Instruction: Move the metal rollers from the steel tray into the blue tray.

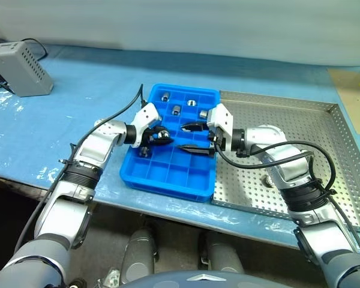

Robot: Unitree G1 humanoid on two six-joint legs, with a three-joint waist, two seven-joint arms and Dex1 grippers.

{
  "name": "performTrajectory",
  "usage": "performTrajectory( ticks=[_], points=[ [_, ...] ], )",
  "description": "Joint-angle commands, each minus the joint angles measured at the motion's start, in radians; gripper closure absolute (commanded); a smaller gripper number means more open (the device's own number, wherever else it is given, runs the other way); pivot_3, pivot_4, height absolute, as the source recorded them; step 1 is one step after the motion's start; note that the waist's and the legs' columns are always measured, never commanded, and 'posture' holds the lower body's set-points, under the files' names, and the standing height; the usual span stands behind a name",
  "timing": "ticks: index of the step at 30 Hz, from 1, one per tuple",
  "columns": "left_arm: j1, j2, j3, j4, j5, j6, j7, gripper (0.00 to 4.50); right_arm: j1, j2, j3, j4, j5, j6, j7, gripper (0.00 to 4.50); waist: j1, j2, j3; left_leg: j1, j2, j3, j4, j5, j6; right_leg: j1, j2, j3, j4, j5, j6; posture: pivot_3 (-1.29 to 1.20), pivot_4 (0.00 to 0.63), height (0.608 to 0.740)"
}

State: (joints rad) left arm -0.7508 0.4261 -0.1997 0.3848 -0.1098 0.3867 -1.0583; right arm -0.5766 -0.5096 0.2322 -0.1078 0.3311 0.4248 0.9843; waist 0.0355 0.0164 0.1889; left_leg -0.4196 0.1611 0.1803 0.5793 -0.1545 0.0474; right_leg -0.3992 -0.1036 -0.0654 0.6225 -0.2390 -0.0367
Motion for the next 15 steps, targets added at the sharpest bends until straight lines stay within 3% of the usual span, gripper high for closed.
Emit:
performTrajectory(
  ticks=[1,4,10,15],
  points=[
    [-0.035,-0.012,0.016,0.036,-0.002,-0.016,0.020,1.73,0.000,-0.010,-0.034,-0.049,0.006,-0.003,-0.008,1.20,-0.001,0.000,0.000,0.000,0.000,0.000,0.000,0.000,-0.001,0.000,0.000,0.000,0.000,0.000,0.000,-0.22,0.150,0.740],
    [-0.050,-0.024,0.000,0.061,0.022,-0.032,0.047,0.75,0.008,-0.013,-0.042,-0.053,0.006,-0.002,-0.016,1.20,0.000,0.000,0.000,0.000,0.001,0.000,0.000,0.000,-0.004,0.001,0.001,0.000,0.000,0.001,-0.001,-0.23,0.150,0.740],
    [-0.110,-0.044,0.014,0.056,0.000,-0.059,0.022,0.75,0.037,-0.033,-0.072,-0.075,0.007,0.005,-0.037,1.20,0.003,0.000,0.000,0.001,0.003,0.000,0.000,0.002,-0.005,0.002,0.004,0.000,0.000,0.002,-0.004,-0.27,0.150,0.740],
    [-0.213,-0.097,0.029,0.120,-0.009,-0.122,0.027,0.75,0.083,-0.089,-0.176,-0.117,0.032,0.037,-0.079,1.20,0.001,0.000,0.000,0.001,0.004,0.000,0.000,0.002,-0.005,0.001,0.004,0.001,-0.001,0.002,-0.004,-0.33,0.150,0.740]
  ],
)
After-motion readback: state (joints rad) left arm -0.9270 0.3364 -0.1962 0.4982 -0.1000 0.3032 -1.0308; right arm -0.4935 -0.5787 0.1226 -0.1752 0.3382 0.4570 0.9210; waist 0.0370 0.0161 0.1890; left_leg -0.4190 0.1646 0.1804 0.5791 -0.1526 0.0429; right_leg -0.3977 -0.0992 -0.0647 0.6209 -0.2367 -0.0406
